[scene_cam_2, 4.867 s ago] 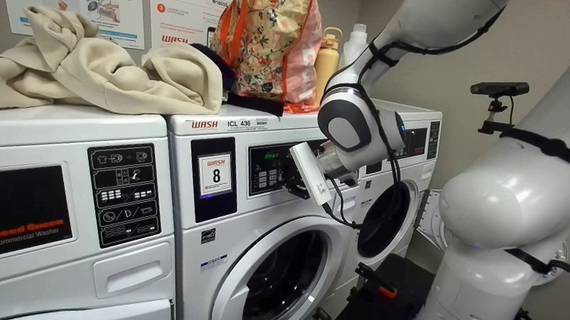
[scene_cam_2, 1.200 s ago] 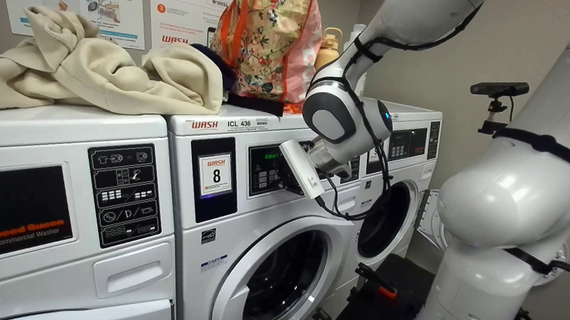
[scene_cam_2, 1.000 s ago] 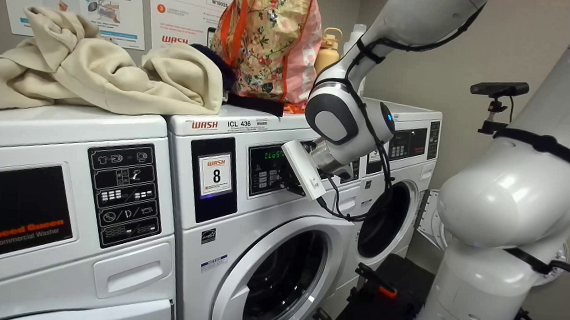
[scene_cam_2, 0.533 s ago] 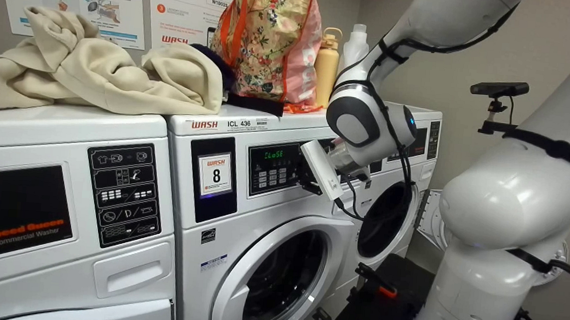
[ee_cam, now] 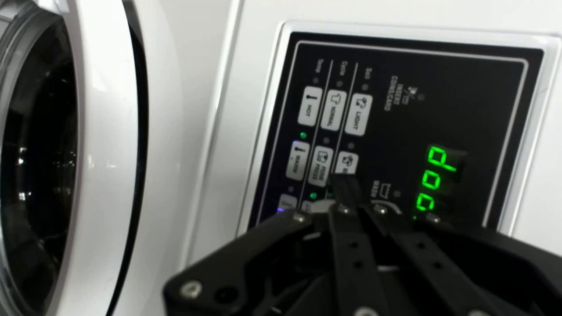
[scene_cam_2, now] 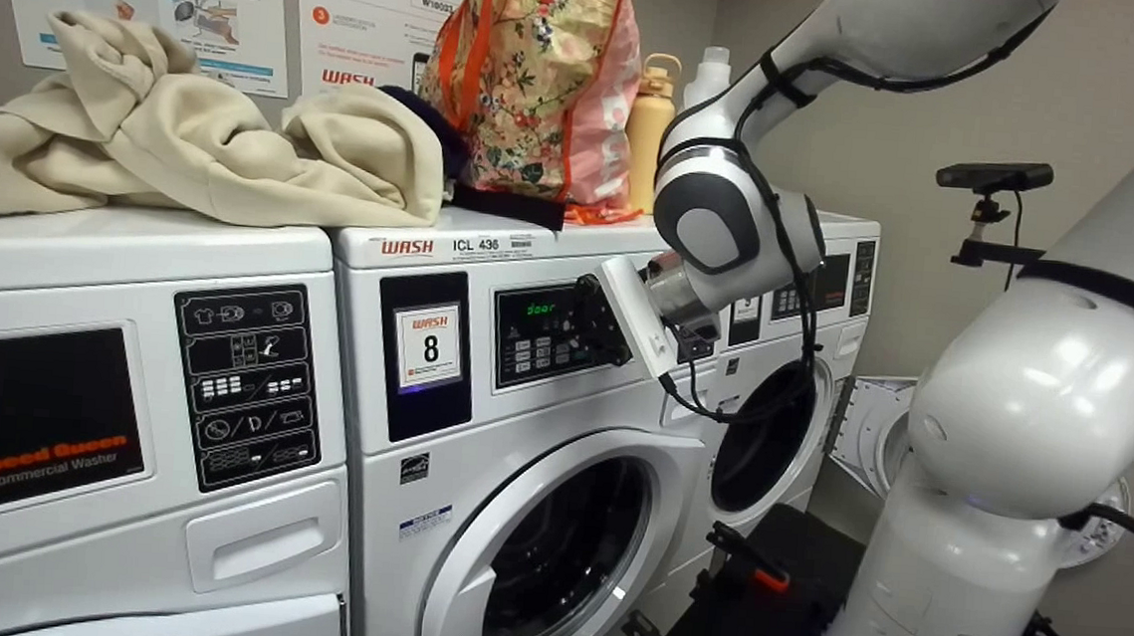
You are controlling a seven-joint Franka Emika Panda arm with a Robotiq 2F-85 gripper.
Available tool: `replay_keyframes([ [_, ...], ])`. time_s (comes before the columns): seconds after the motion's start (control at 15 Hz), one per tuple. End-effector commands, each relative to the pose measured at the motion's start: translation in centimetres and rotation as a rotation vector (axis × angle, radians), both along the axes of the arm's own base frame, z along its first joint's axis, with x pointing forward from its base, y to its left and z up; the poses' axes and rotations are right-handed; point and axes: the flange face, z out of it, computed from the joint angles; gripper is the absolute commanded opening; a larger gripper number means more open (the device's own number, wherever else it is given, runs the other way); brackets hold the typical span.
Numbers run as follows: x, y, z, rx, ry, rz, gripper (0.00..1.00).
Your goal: Press the central button on the button pad of the washing machine
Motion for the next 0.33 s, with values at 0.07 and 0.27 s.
replay_keyframes([
  [0.07, 0.15, 0.29, 1.20, 0.028, -0.035, 0.033, 0.00],
  [0.27, -0.46, 0.33, 1.44, 0.038, -0.042, 0.045, 0.00],
])
